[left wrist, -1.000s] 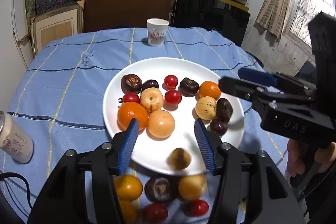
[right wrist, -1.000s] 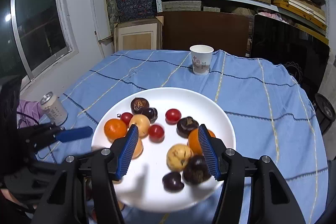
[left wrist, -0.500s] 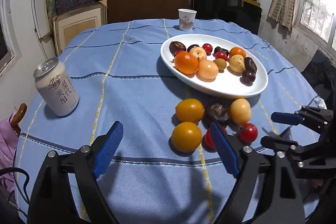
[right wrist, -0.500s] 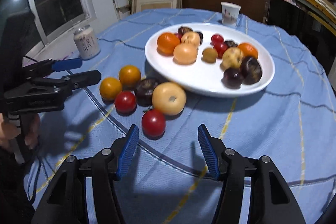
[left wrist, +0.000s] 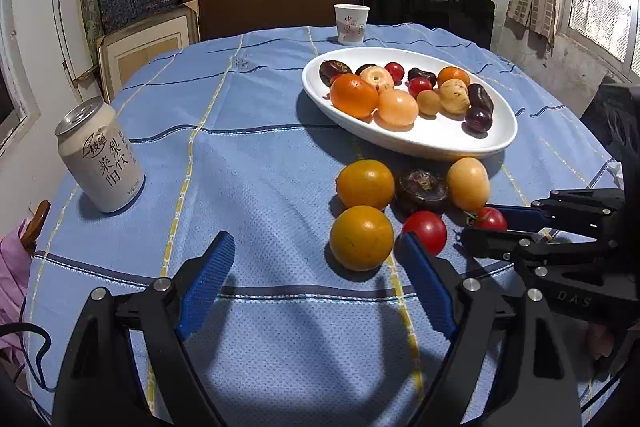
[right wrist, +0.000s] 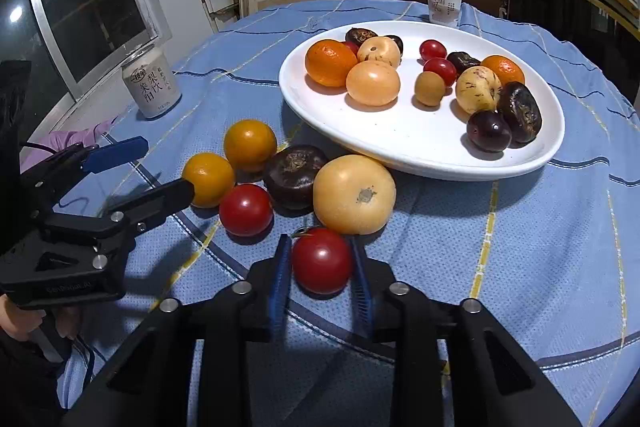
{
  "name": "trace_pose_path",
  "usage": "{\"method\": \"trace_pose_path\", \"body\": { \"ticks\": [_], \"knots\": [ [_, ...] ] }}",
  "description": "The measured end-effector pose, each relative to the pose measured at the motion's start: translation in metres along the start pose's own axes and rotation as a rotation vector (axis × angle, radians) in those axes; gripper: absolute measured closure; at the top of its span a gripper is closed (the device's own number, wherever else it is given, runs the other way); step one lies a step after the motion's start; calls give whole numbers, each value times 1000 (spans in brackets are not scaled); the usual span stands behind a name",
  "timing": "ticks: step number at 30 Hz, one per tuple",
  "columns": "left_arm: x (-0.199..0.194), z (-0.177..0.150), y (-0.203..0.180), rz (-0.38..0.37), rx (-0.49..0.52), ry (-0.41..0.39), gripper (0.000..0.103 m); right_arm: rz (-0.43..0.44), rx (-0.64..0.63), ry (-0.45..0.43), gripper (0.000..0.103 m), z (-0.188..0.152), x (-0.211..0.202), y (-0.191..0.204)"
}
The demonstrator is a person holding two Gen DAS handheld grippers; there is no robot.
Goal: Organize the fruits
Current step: 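Grasp another red tomato with the right tool while the left tool grasps an orange fruit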
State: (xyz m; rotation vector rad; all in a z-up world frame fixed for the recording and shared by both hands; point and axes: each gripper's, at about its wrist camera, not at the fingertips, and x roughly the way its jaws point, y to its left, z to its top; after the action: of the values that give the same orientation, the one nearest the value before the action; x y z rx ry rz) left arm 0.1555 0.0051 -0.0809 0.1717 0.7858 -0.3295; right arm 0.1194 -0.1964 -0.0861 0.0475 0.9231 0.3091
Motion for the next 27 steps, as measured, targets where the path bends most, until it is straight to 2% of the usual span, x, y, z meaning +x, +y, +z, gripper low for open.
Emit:
{"method": "trace_pose_path", "body": {
  "ticks": [9,16,17,18,20,23,27],
  "knots": [
    [8,5,-7,23,13,13,21,69,21,-49,74,-13,-17,-7],
    [26,10,-8,64,5,69,20,91,30,-73,74,-13,-22,-9],
    [27,10,-8,72,0,72,23,94,23,-77,74,-14,-23,-8],
    [27,10,-7,64,1,69,37,96,21,-78,74,-13,-23,-7],
    [25,9,-13,49,30,56,57,101,25,-80,74,-13,-23,-8],
    [32,8,-17,37,51,92,60,104,33,-79,74,-14,-24,-10],
    [37,8,-6,-23,-8,114,59,110,28,-80,74,-15,-24,-9]
  ]
}}
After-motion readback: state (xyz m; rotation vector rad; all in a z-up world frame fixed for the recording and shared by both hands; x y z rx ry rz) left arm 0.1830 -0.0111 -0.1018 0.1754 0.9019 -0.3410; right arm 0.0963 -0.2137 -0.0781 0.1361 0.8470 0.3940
